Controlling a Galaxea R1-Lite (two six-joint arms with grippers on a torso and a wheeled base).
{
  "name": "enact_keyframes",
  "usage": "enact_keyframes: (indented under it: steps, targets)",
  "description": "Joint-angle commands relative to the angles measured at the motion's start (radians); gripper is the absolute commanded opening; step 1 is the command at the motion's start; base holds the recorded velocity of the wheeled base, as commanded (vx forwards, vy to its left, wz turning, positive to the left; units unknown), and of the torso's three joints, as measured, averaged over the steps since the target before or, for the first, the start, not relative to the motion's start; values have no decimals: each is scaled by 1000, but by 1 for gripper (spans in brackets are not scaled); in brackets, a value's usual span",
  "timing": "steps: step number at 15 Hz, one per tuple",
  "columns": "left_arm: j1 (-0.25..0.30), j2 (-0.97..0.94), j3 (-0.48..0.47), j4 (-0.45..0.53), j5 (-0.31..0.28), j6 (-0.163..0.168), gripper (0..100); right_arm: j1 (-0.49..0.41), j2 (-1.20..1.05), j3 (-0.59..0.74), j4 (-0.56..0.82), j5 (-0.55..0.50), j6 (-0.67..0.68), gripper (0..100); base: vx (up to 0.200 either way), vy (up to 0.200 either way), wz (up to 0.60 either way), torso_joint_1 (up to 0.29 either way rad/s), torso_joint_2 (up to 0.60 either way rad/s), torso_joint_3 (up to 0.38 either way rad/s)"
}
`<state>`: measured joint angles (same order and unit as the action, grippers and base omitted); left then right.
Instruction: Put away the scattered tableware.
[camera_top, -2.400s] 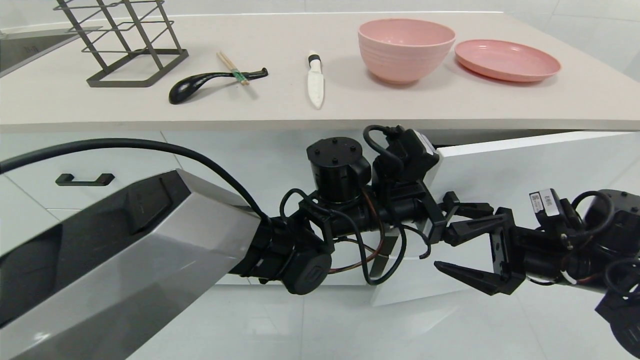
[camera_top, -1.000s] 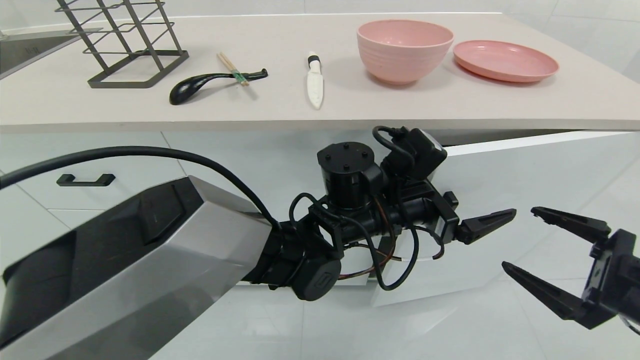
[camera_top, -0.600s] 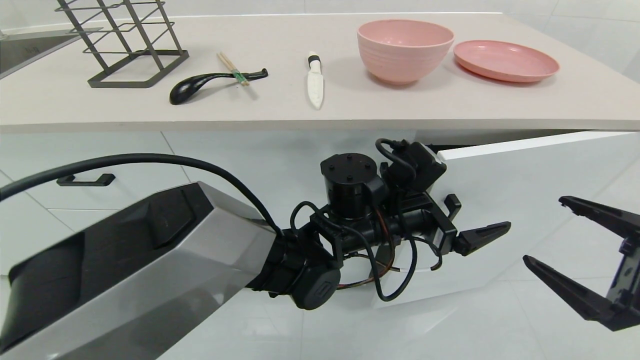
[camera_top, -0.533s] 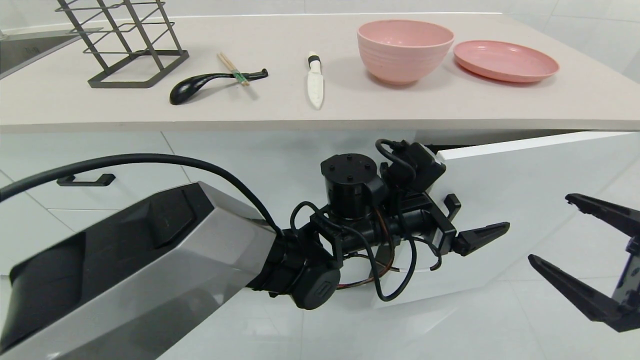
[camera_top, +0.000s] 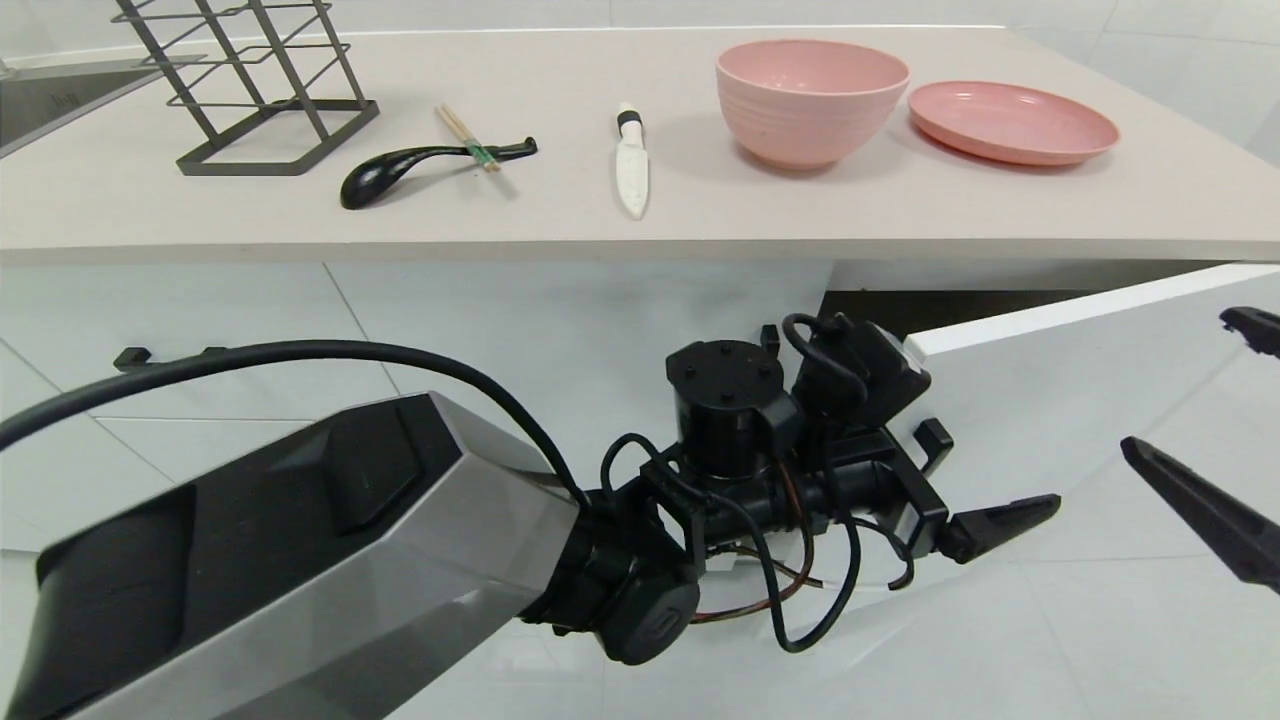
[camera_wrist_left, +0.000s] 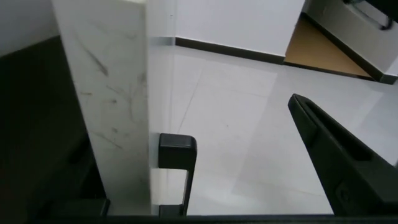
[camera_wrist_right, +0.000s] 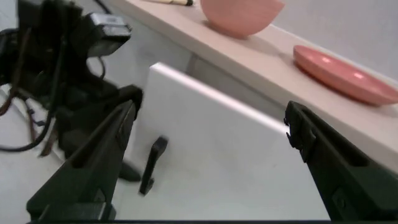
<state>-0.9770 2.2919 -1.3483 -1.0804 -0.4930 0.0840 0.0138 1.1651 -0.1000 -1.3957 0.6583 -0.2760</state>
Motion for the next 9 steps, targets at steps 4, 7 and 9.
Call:
enact_keyframes:
  steps: [4,7,9]
  targets:
    - [-61,0,67,-39,-1,-1,100,-31,-7,-133,-6,-9,4,100,0,0,0,0,0,0]
    - [-94,1,69,-38,-1,-3,100,-31,-13,-135,-9,-9,4,100,0,0,0,0,0,0]
    - [-108,3,67,-38,13,-4,100,-31,-24,-136,-9,-9,4,100,0,0,0,0,0,0]
